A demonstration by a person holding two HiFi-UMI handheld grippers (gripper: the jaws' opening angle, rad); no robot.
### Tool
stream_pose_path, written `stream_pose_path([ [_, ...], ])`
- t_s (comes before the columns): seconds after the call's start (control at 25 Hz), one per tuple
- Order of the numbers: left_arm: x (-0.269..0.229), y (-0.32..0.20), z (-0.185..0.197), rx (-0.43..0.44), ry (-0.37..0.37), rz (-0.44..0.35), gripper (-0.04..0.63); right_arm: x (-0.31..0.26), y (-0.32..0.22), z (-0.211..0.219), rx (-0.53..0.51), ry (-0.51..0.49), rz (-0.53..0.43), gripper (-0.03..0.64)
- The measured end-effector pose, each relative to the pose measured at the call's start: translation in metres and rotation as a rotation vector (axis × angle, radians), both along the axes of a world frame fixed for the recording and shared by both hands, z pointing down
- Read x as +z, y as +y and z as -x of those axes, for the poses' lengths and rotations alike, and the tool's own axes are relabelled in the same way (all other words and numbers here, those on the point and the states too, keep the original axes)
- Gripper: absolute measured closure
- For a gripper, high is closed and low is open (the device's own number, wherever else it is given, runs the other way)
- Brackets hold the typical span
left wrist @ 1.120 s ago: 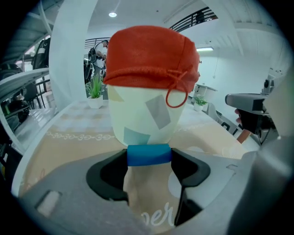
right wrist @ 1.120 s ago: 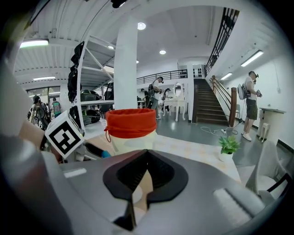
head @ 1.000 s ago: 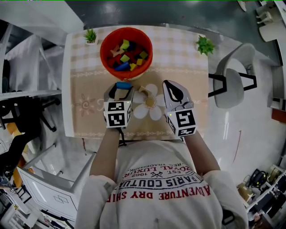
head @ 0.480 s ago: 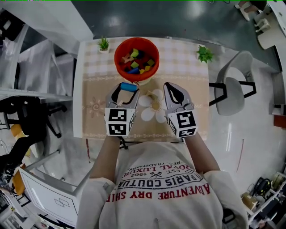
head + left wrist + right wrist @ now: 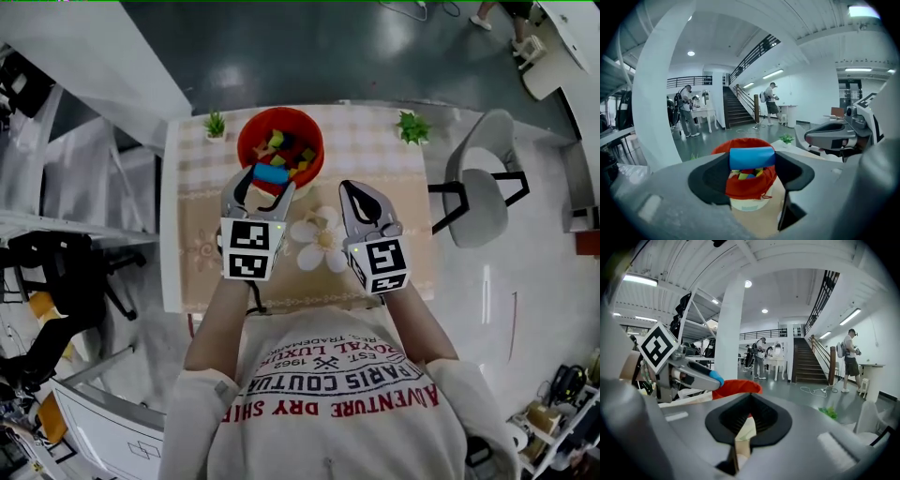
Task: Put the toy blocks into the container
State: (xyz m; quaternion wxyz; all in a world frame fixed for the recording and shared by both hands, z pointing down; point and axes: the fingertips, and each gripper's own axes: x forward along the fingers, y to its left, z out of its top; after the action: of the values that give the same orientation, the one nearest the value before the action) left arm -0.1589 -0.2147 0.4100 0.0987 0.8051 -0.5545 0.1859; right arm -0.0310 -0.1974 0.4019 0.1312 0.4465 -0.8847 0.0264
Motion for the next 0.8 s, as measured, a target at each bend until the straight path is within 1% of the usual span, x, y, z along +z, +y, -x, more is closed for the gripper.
stream_pose_path([
  [0.16,-0.002,-0.027,-0.008,0.057,-0.042,0.003,0.287,-0.002,-0.006,-0.007,0.037,-0.001,-0.004,0.615],
  [0.36,0.009,-0.053,-0.019,0.103,-0.037,0.055,0.287,0.003,-0.015,-0.016,0.080,0.005,0.013,0.615],
  [0.48,0.012,-0.064,-0.024,0.117,-0.053,0.089,0.287,0.008,-0.020,-0.019,0.087,0.011,0.030,0.615],
  [0.64,0.026,-0.077,-0.031,0.133,-0.102,0.158,0.287,0.013,-0.026,-0.023,0.100,0.013,0.048,0.615],
  [0.72,0.024,-0.079,-0.031,0.120,-0.087,0.157,0.284,0.015,-0.026,-0.022,0.096,0.014,0.051,0.615],
  [0.8,0.017,-0.079,-0.030,0.103,-0.046,0.132,0.206,0.014,-0.026,-0.020,0.088,0.017,0.049,0.615],
])
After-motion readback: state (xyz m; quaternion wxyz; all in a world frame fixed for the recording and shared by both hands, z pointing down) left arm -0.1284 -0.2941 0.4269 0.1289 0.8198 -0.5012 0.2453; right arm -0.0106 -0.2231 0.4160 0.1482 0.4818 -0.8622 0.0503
